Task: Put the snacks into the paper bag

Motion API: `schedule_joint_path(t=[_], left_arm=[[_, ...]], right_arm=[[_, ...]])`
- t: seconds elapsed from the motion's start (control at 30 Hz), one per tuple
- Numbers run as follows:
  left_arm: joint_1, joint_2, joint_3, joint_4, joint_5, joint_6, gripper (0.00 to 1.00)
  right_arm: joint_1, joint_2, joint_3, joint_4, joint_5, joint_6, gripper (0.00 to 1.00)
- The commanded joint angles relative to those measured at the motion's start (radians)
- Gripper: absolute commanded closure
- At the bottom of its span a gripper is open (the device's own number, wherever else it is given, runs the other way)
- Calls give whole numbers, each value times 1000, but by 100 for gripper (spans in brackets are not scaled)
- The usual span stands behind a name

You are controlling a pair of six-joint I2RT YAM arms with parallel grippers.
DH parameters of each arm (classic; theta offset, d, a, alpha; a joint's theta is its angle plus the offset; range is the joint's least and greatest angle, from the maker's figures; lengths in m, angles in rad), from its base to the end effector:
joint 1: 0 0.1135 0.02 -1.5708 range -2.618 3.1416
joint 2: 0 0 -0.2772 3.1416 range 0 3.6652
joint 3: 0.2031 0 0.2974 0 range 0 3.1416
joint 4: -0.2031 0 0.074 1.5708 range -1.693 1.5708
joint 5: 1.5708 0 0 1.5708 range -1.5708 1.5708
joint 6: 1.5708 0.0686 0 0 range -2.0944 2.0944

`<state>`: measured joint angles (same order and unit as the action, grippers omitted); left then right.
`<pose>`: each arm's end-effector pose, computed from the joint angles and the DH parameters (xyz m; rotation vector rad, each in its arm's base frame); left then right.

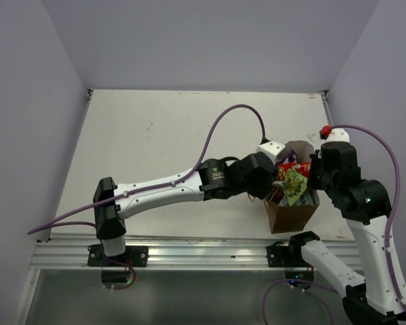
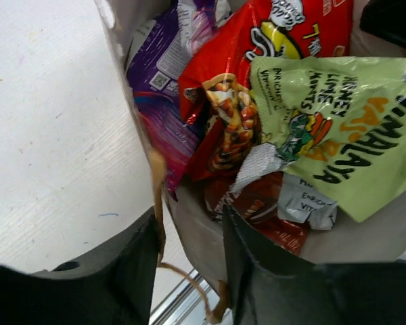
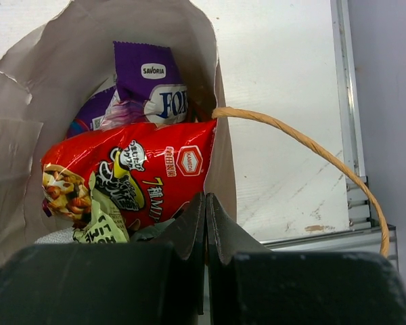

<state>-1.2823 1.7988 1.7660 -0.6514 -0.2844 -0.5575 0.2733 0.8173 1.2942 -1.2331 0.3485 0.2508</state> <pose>0.1562 -0.4586 0.3455 0.6710 2.2120 -0.6711 0.1626 0.0213 0.4076 0.1468 2.2704 -0.1322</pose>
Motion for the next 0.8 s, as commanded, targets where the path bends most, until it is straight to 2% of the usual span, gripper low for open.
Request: schedule_joint_path(t=[0.0,0.07,0.1,0.3,0.43,0.57,0.77], left_arm=[[5,-23,4,41,11,-12,60],[5,-19,12,29,-7,-16,84],[5,-21,15,22,-16,-21,100],[21,-42,64,-40,-105,-35,100],[49,-53,144,-152,-196,-42,100],[81,-87,231,-237,-286,-62,100],[121,-142,300,-339,-351,-87,100]], right_arm=[[3,-12,10,32,-32,5,100],[3,-14,8,30,-39,4,100],[3,-12,8,32,-51,2,100],[3,-6,53,72,-150,-24,100],[4,28,119,95,-203,-38,100],[3,97,207,101,-259,-42,100],[27,197,267,135,-321,-27,100]])
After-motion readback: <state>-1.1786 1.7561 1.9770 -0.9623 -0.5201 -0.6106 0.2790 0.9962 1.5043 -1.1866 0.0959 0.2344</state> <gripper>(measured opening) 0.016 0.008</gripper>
